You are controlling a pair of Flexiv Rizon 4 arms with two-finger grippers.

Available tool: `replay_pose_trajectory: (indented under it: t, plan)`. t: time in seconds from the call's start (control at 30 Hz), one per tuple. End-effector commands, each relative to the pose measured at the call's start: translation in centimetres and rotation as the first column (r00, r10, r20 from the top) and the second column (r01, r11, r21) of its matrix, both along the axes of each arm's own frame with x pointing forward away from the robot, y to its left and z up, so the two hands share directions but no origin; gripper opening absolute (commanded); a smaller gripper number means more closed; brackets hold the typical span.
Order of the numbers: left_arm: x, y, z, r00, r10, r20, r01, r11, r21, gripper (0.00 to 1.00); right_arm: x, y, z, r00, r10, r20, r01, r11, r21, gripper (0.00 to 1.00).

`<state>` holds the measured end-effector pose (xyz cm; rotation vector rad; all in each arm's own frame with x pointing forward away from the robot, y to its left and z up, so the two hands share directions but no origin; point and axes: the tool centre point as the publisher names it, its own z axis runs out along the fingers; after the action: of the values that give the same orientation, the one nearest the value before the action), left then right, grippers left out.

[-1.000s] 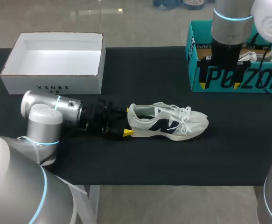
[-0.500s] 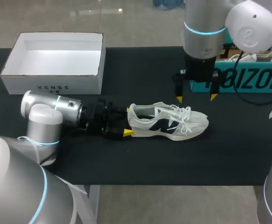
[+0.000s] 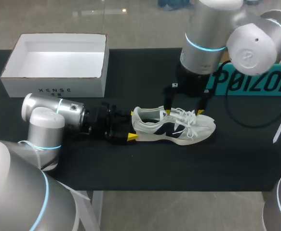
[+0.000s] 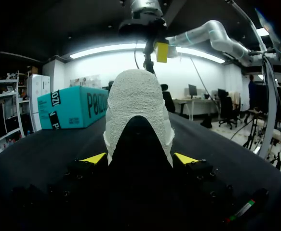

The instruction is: Take the shoe out of the shoebox, open the shoe tongue, remove and reinsert the insole, then place the shoe into the shoebox

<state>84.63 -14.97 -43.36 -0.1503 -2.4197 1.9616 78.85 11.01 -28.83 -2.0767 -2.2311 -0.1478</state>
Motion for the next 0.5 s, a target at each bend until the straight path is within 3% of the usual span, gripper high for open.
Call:
replay_pose_trajectory:
  t: [0.03,0.23,0.5]
  plan:
    - [0.0,-0.1,-0.2,1.000,0.000,0.000,0.000,1.000,0.001,0.00,-0.2,-0.7,-0.2,1.000,0.001,0.001,-0.001,0.998,0.063,1.00]
    - [0.0,-0.1,-0.2,1.000,0.000,0.000,0.000,1.000,0.001,0.00,-0.2,-0.7,-0.2,1.000,0.001,0.001,-0.001,0.998,0.063,1.00]
    - [0.0,-0.1,-0.2,1.000,0.000,0.000,0.000,1.000,0.001,0.00,-0.7,1.8,-0.4,0.997,-0.080,0.020,0.083,0.983,-0.163,1.00]
